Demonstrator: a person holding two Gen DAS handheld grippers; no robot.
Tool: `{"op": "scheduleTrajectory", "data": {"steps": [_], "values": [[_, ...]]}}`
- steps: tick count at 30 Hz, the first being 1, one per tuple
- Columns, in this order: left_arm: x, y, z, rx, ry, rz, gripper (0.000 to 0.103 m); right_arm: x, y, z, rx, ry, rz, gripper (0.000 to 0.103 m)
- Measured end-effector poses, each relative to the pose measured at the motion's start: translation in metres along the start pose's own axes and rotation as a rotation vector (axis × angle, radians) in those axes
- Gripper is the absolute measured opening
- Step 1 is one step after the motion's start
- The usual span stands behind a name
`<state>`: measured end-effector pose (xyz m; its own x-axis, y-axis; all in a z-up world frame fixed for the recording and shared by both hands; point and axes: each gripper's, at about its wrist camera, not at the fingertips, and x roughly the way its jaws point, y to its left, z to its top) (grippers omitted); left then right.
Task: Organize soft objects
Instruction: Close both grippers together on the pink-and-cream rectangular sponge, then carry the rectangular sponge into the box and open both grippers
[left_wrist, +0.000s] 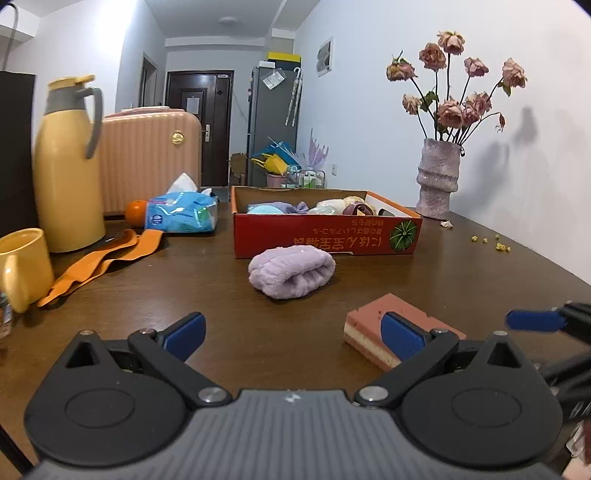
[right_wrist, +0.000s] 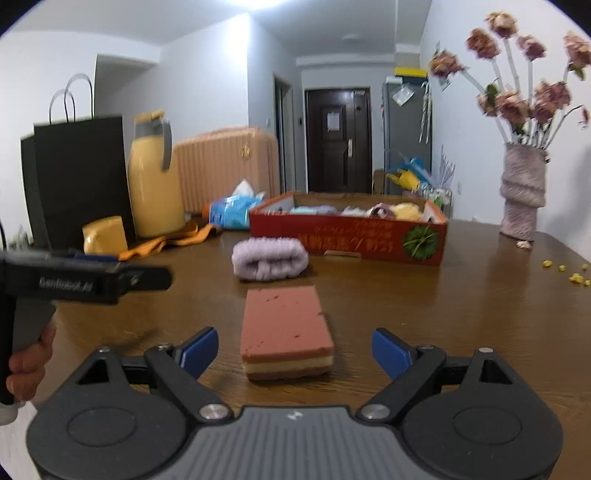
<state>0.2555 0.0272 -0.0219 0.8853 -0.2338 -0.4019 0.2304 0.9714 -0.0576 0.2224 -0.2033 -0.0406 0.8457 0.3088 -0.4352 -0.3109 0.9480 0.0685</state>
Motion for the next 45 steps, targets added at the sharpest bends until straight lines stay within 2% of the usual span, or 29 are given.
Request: {"op": "scheduleTrajectory", "data": {"steps": [5,8,12,16,17,19,21,23,26,28,30,31,33,35,37,39,45], "values": [[0.027,-0.008,0.007,0.010,0.015,-0.022,0.103,0.030,0.004,-0.001,-0.008,0.050,0.027,0.090],[0.041,-0.011,0.010,0.002,0.033,-0.025,0.103,0.040,-0.007,-0.002,-0.007,0.080,-0.004,0.088],[0.054,-0.016,0.010,-0.009,0.052,-0.060,0.103,0.039,-0.052,0.002,0.132,0.064,-0.120,0.088],[0.070,-0.026,0.010,-0.013,0.083,-0.107,0.103,0.037,-0.091,0.004,0.308,0.034,-0.116,0.086],[0.075,-0.028,0.011,-0.024,0.089,-0.121,0.099,0.037,-0.096,0.004,0.339,0.027,-0.100,0.082],[0.088,-0.032,0.014,-0.056,0.110,-0.146,0.083,0.042,-0.099,0.005,0.388,0.014,-0.046,0.075],[0.103,-0.033,0.016,-0.100,0.159,-0.164,0.050,0.052,-0.098,0.008,0.419,0.026,0.021,0.070],[0.110,-0.034,0.016,-0.146,0.207,-0.203,0.033,0.059,-0.095,0.009,0.428,0.036,0.058,0.066],[0.100,-0.037,0.014,-0.190,0.249,-0.322,0.033,0.064,-0.088,0.009,0.418,0.031,0.075,0.065],[0.091,-0.039,0.011,-0.190,0.246,-0.377,0.035,0.066,-0.087,0.008,0.419,0.028,0.080,0.065],[0.086,-0.041,0.012,-0.181,0.225,-0.365,0.045,0.069,-0.090,0.006,0.431,0.038,0.068,0.060],[0.088,-0.040,0.012,-0.183,0.218,-0.346,0.048,0.070,-0.092,0.005,0.439,0.043,0.069,0.053],[0.095,-0.037,0.011,-0.206,0.239,-0.308,0.048,0.072,-0.096,0.003,0.461,0.059,0.073,0.047],[0.101,-0.034,0.009,-0.239,0.263,-0.310,0.048,0.071,-0.097,0.002,0.460,0.065,0.080,0.039],[0.102,-0.034,0.006,-0.255,0.268,-0.327,0.040,0.070,-0.096,0.000,0.456,0.066,0.093,0.035],[0.099,-0.037,0.003,-0.249,0.263,-0.306,0.034,0.067,-0.093,-0.001,0.452,0.072,0.097,0.034],[0.077,-0.031,0.001,-0.288,0.256,-0.306,0.027,0.043,-0.082,-0.005,0.443,0.071,0.111,0.031]]}}
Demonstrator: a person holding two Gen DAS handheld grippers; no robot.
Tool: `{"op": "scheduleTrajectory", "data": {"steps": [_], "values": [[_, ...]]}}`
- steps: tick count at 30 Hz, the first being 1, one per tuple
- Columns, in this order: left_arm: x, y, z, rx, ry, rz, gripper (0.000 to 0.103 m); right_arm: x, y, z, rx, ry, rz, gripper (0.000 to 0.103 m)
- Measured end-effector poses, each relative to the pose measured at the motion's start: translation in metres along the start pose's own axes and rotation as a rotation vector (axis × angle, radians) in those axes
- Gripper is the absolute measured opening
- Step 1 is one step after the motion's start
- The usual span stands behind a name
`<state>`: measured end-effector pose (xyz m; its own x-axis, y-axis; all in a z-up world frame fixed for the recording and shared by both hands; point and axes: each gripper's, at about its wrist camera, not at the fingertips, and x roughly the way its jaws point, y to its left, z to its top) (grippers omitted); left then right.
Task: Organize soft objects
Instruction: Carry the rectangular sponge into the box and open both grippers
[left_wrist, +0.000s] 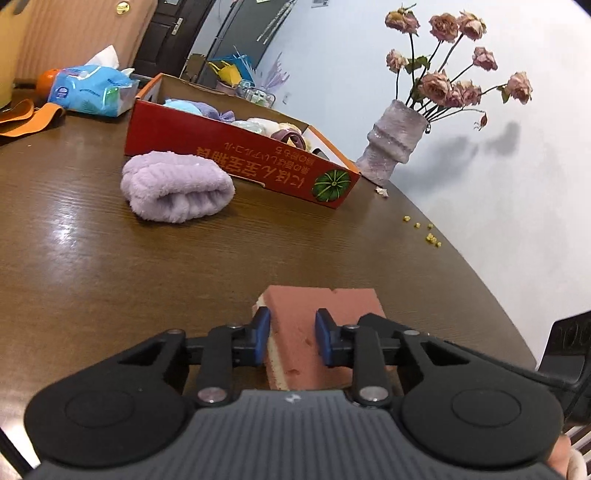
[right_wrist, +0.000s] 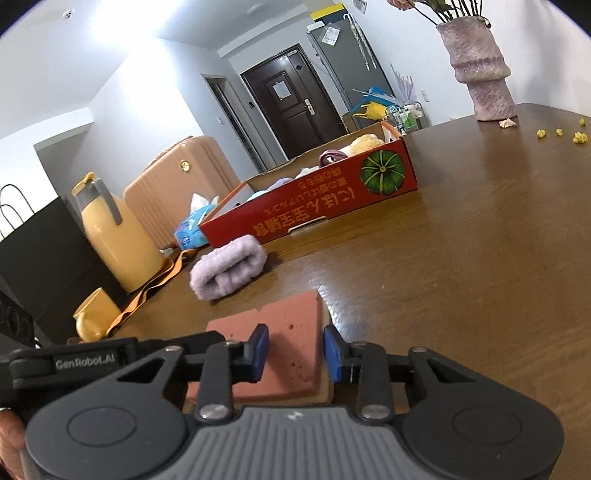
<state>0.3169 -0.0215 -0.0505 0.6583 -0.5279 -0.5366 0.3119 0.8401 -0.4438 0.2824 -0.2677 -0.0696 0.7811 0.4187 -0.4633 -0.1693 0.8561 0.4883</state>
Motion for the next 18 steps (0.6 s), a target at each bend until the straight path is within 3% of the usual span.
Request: {"op": "scheduleTrajectory", "data": {"steps": [11,13,15,18], "values": [[-0.023,-0.010,-0.022,0.009,0.018,0.018,0.028,-0.028,0.008,-0.017,-0.004,0.020,0.006,0.031],[-0.025,-0.010,-0.026,0.009,0.028,0.022,0.034,-0.029,0.007,-0.021,0.008,0.025,0.008,0.031],[-0.025,-0.008,-0.028,0.002,0.036,0.038,0.052,-0.029,0.006,-0.023,0.012,0.036,0.005,0.033],[-0.029,-0.007,-0.030,0.005,0.030,0.045,0.052,-0.033,0.005,-0.022,0.011,0.025,-0.010,0.034]]}}
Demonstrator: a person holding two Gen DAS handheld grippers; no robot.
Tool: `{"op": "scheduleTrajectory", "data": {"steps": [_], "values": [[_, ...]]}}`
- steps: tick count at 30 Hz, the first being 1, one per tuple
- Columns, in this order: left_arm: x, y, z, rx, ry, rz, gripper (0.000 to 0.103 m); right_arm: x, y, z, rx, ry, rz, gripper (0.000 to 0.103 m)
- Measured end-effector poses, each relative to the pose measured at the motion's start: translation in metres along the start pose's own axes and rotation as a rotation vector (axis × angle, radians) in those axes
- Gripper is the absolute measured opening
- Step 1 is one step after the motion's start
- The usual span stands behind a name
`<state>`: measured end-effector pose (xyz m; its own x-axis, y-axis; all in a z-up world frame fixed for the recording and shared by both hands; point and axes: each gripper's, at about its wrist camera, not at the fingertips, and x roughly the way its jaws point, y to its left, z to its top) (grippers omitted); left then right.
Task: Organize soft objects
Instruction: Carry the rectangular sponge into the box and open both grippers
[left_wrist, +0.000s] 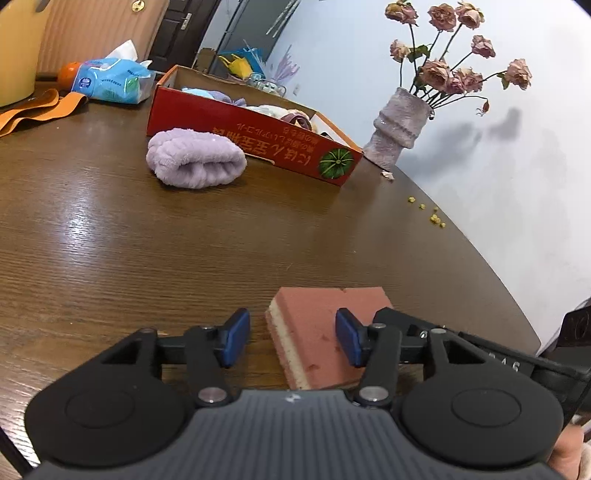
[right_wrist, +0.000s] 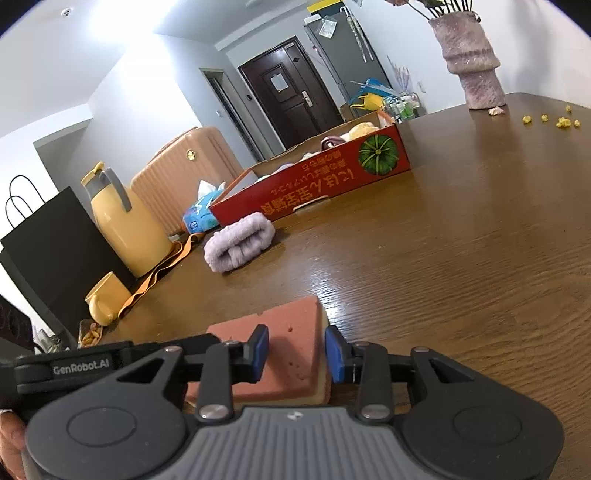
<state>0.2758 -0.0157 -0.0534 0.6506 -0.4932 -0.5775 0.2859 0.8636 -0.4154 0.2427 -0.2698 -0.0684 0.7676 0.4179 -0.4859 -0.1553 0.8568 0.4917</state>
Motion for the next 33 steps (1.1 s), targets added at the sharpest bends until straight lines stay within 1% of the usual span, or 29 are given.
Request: {"op": "scheduleTrajectory", "data": {"steps": [3,4,5,6,7,8,9,12,15,17,19,20,21,22,23,26,29,31,33], "values": [[-0.002,0.001,0.000,-0.005,0.003,-0.022,0.051,-0.003,-0.001,0.002,-0.001,-0.009,-0.008,0.034],[-0.002,0.001,-0.001,-0.004,0.006,-0.026,0.050,-0.003,-0.002,0.002,-0.002,-0.006,-0.011,0.034],[-0.001,0.000,-0.001,-0.003,0.010,-0.031,0.047,-0.001,-0.003,0.002,-0.003,-0.002,-0.013,0.033],[0.001,0.000,-0.002,-0.002,0.013,-0.034,0.047,0.000,-0.004,0.001,-0.003,0.007,-0.008,0.033],[0.002,0.000,-0.003,-0.004,0.016,-0.035,0.047,0.001,-0.004,0.001,0.002,0.010,0.005,0.028],[0.003,-0.001,-0.003,-0.004,0.018,-0.042,0.043,0.002,-0.004,0.001,0.003,0.016,0.024,0.025],[0.004,-0.002,-0.002,-0.005,0.013,-0.037,0.043,0.003,-0.002,0.002,0.001,0.020,0.036,0.025],[0.003,-0.003,0.007,0.003,-0.028,-0.039,0.040,0.005,0.004,0.010,-0.029,-0.003,0.031,0.025],[0.004,-0.004,0.035,0.021,-0.081,-0.068,0.038,0.006,0.009,0.032,-0.068,-0.049,0.043,0.025],[0.009,-0.008,0.066,0.052,-0.126,-0.077,0.038,0.012,0.014,0.057,-0.108,-0.086,0.050,0.025],[0.015,-0.013,0.100,0.105,-0.189,-0.073,0.038,0.023,0.019,0.090,-0.153,-0.125,0.058,0.025],[0.021,-0.013,0.118,0.128,-0.222,-0.066,0.038,0.030,0.021,0.107,-0.167,-0.148,0.068,0.025],[0.027,-0.011,0.137,0.128,-0.247,-0.059,0.038,0.041,0.022,0.127,-0.172,-0.163,0.081,0.025],[0.033,-0.007,0.151,0.119,-0.261,-0.050,0.038,0.056,0.022,0.147,-0.155,-0.164,0.097,0.025],[0.042,-0.001,0.169,0.108,-0.278,-0.025,0.038,0.073,0.023,0.163,-0.136,-0.158,0.115,0.025],[0.066,0.011,0.212,0.117,-0.315,0.034,0.038,0.124,0.028,0.202,-0.141,-0.154,0.138,0.025],[0.096,0.028,0.243,0.114,-0.293,0.104,0.038,0.172,0.028,0.229,-0.141,-0.115,0.142,0.025],[0.116,0.042,0.254,0.104,-0.267,0.145,0.038,0.208,0.021,0.240,-0.102,-0.050,0.156,0.026],[0.129,0.057,0.257,0.097,-0.244,0.167,0.038,0.239,0.011,0.242,-0.039,0.023,0.178,0.026]]}}
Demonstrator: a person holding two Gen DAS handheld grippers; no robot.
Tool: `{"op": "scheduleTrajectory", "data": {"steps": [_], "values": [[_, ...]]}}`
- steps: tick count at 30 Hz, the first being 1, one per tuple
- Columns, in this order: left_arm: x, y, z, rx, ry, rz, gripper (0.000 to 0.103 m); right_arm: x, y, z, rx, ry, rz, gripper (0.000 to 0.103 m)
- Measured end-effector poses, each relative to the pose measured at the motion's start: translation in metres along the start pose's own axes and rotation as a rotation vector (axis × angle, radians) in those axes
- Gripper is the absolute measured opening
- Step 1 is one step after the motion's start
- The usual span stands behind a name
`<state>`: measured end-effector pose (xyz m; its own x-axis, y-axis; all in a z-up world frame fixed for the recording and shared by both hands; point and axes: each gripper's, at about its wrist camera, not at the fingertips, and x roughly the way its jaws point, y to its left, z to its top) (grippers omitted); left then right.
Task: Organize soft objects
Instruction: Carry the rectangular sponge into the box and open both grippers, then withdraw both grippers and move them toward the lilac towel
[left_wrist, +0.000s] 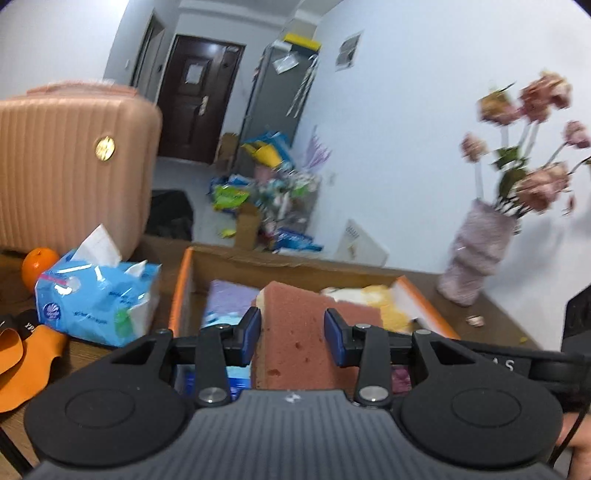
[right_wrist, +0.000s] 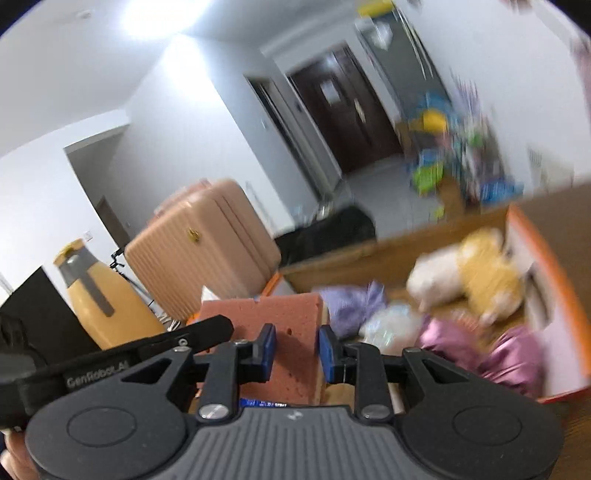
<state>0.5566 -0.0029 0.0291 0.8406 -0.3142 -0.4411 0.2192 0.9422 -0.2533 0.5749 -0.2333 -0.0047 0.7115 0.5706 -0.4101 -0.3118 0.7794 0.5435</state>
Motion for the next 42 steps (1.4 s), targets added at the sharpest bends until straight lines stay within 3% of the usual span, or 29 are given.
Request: {"op": "scheduleTrajectory", "data": {"steps": [3,6,11,14,22,25,27,29,33,36,42], "values": [[0.016,0.016,-0.009,-0.015,0.060,-0.017,0.038,0.025,-0.015,-0.004,0.029,0.052,-0.019,0.027],[0.021,0.019,-0.021,-0.001,0.068,-0.015,0.038,0.041,-0.018,-0.010,-0.026,0.123,-0.080,0.046],[0.017,0.004,-0.024,0.064,0.064,-0.012,0.040,0.025,-0.011,-0.009,-0.081,0.075,-0.167,0.051],[-0.005,0.002,-0.018,0.084,0.033,-0.033,0.041,-0.005,-0.006,0.001,-0.109,0.018,-0.196,0.057],[-0.086,-0.002,0.002,0.125,-0.059,0.040,0.049,-0.098,0.031,0.015,-0.243,-0.106,-0.278,0.068],[-0.129,-0.007,-0.002,0.176,-0.141,0.086,0.068,-0.133,0.043,0.008,-0.274,-0.139,-0.301,0.073],[-0.157,-0.009,-0.011,0.197,-0.201,0.134,0.082,-0.160,0.049,-0.002,-0.275,-0.167,-0.306,0.077],[-0.184,-0.011,-0.023,0.208,-0.242,0.163,0.087,-0.185,0.056,-0.015,-0.291,-0.210,-0.325,0.084],[-0.230,-0.016,-0.048,0.215,-0.302,0.186,0.100,-0.222,0.070,-0.049,-0.364,-0.308,-0.405,0.090],[-0.261,-0.021,-0.069,0.225,-0.342,0.205,0.103,-0.245,0.079,-0.073,-0.394,-0.355,-0.424,0.093],[-0.305,-0.021,-0.110,0.203,-0.338,0.201,0.103,-0.274,0.100,-0.119,-0.417,-0.385,-0.407,0.093]]}}
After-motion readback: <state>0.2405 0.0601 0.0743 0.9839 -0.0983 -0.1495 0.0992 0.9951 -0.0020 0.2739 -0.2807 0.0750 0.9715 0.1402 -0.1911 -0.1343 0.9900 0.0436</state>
